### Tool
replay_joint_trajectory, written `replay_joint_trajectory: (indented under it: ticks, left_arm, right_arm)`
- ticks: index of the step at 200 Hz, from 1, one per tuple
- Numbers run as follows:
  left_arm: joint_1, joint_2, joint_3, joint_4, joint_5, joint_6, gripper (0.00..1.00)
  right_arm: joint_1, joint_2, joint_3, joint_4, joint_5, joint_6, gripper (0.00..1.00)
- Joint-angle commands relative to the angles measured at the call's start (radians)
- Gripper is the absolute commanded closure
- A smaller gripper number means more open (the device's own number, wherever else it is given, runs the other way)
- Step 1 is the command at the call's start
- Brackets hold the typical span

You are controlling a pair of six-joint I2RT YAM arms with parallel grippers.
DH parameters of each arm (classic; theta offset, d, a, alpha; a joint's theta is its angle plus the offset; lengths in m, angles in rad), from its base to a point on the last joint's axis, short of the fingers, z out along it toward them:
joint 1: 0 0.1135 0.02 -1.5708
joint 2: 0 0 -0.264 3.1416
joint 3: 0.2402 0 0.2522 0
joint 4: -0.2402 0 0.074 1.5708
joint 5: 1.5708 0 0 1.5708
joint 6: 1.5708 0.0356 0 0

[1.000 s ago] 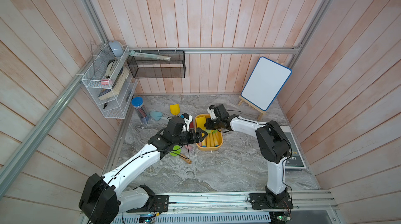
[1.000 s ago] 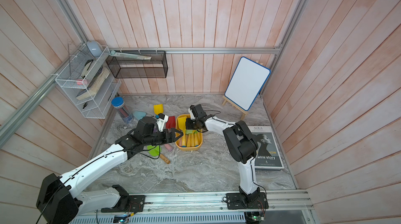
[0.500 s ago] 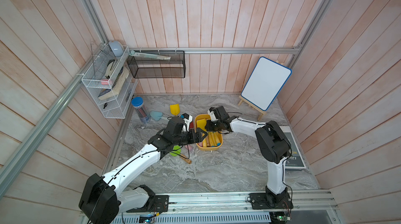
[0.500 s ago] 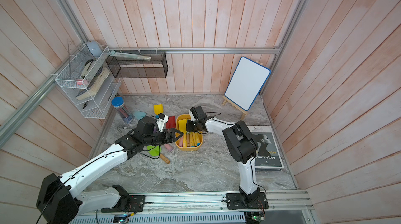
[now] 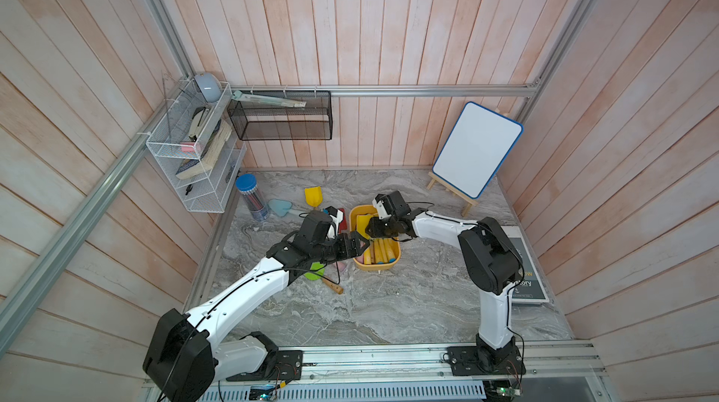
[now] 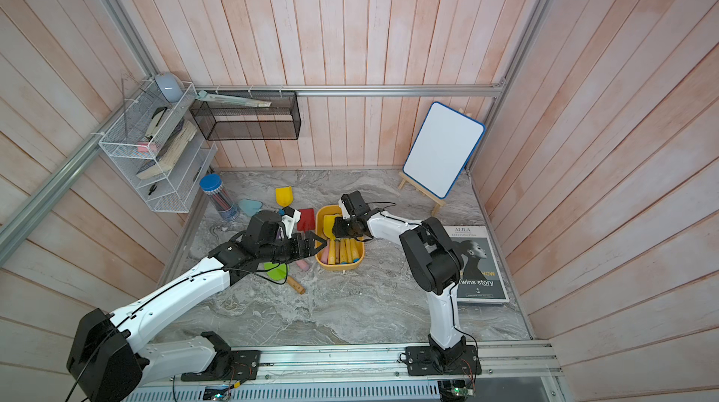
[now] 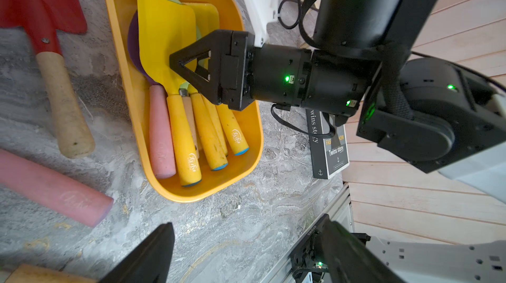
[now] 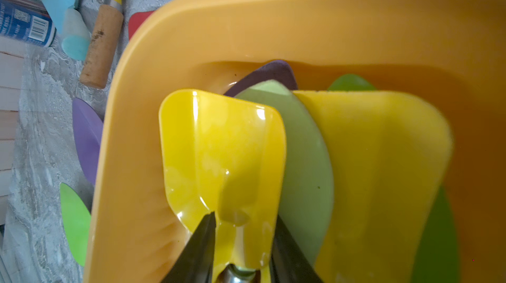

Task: Put the shovel into the storage box
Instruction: Place the shovel in the storage box, then pick up the shovel from the center of the board.

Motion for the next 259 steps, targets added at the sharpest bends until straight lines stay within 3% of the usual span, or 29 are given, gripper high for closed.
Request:
replay_joint_trajectory:
  ticks: [1, 66, 132, 188, 259]
  left_arm:
    - [0.005, -0.005, 0.004, -0.042, -0.04, -0.016, 0.1]
    - [0.005, 0.01, 0.015, -0.131, -0.087, -0.067, 0.1]
    - [0.01, 0.017, -0.099, -0.185, -0.097, -0.255, 0.1]
    - [0.017, -0.005, -0.224, -0.167, -0.093, -0.429, 0.15]
    - [0.017, 0.006, -0.24, -0.225, -0.145, -0.497, 0.22]
  right_arm:
    - [0.002, -0.044, 0.022, -0.078, 0.049, -0.017, 0.62]
    - [0.003, -0.116, 0.067, -0.204, 0.142, -0.042, 0.58]
    - [0.003, -0.288, 0.067, -0.319, 0.24, -0.111, 0.59]
    - [-0.009, -0.368, -0.034, -0.276, 0.192, -0.158, 0.6]
    - [-0.045, -0.385, -0.134, -0.184, 0.117, -0.176, 0.63]
